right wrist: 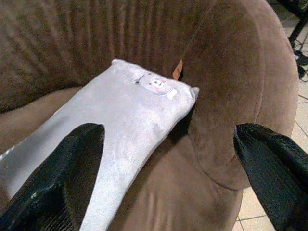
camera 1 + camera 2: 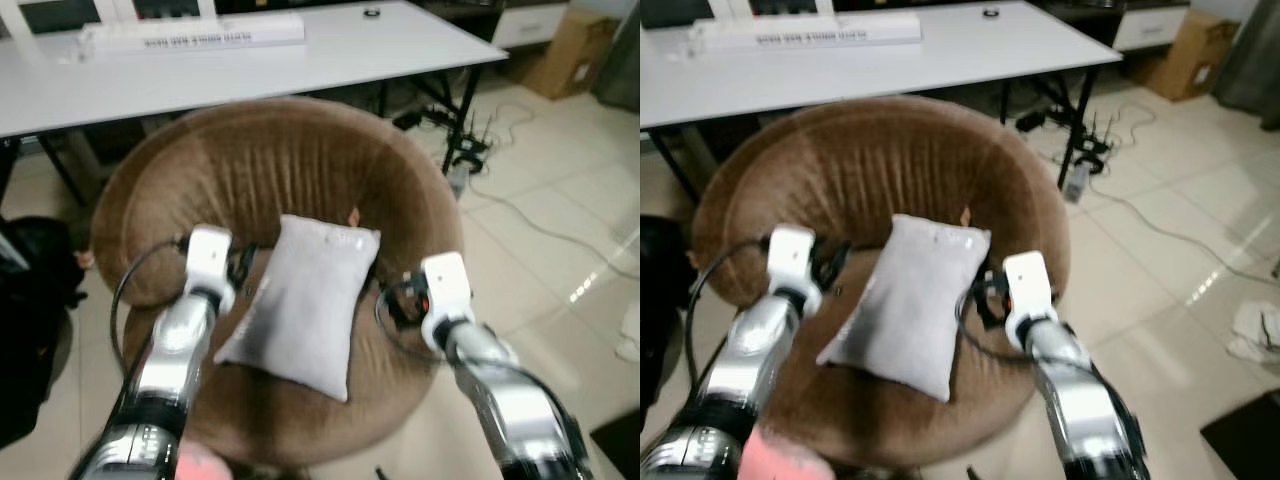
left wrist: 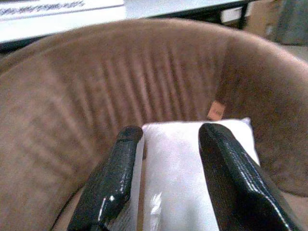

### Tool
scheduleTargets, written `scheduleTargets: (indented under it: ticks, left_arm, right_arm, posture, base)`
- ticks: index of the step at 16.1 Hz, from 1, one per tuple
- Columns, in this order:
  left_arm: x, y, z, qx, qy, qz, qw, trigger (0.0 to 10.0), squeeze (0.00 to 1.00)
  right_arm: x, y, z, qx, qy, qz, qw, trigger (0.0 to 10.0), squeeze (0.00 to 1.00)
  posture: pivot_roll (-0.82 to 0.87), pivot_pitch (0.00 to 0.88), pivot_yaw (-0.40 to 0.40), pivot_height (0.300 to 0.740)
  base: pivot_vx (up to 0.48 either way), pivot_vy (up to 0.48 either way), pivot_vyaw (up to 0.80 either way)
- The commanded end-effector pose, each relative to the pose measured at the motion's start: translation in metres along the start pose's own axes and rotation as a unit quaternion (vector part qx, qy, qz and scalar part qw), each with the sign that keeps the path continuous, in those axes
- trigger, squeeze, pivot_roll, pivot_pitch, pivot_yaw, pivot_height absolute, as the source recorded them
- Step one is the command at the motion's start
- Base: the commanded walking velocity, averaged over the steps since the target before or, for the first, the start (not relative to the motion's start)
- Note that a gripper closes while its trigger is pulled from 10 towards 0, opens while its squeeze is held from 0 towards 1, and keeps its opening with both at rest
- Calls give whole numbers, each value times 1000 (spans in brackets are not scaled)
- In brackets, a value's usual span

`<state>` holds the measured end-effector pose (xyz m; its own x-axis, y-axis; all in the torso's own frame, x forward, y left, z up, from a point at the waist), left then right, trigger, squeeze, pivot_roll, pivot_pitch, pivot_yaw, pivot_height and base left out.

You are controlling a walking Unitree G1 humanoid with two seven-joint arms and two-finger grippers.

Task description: Move the pillow to the sofa from floor

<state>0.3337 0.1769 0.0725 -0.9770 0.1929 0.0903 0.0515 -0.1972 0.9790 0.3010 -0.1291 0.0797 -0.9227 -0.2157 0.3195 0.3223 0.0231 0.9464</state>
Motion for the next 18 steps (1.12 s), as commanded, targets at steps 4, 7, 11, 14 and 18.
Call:
scheduleTargets:
  ticks: [4, 7, 11, 14, 18]
  left_arm:
    - [10, 29, -18, -12, -27, -38, 999, 10000, 0]
    - [14, 29, -18, -3, -15, -33, 999, 10000, 0]
    - [17, 31, -14, -13, -4, -21, 1000, 10000, 0]
    - [17, 33, -13, -9, 4, -19, 1000, 10000, 0]
    - [17, 34, -14, -8, 3, -17, 1000, 10000, 0]
  right_arm:
    - [-15, 2, -10, -6, -36, -1, 999, 10000, 0]
    - [-19, 5, -12, -3, -49, -7, 999, 10000, 0]
    - [-23, 1, -20, 0, -66, 1, 998, 10000, 0]
    - [-25, 3, -21, 0, -65, -2, 998, 10000, 0]
    - [-27, 5, -20, 3, -61, -4, 998, 10000, 0]
  posture:
    - [29, 0, 63, 740]
    - [24, 0, 66, 740]
    - [37, 0, 48, 740]
    - [45, 0, 33, 740]
    - [46, 0, 27, 740]
  base:
    - [0, 0, 0]
    - [0, 0, 0]
    - [0, 0, 0]
    - [0, 0, 0]
    - [-286, 0, 0]
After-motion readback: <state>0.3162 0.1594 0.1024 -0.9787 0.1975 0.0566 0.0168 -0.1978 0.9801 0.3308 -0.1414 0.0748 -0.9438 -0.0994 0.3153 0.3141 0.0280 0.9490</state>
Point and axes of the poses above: a point about 5 cm out from each wrist's last joint towards the gripper, its own x axis pointing back from the gripper into the wrist, its own y axis along the axis of the wrist's last joint, z = x × y, the point moved 2 cm from there along -x, pointing out of the wrist towards the gripper, and after that the axes turned 6 degrees about -x, right-handed, at the moved point
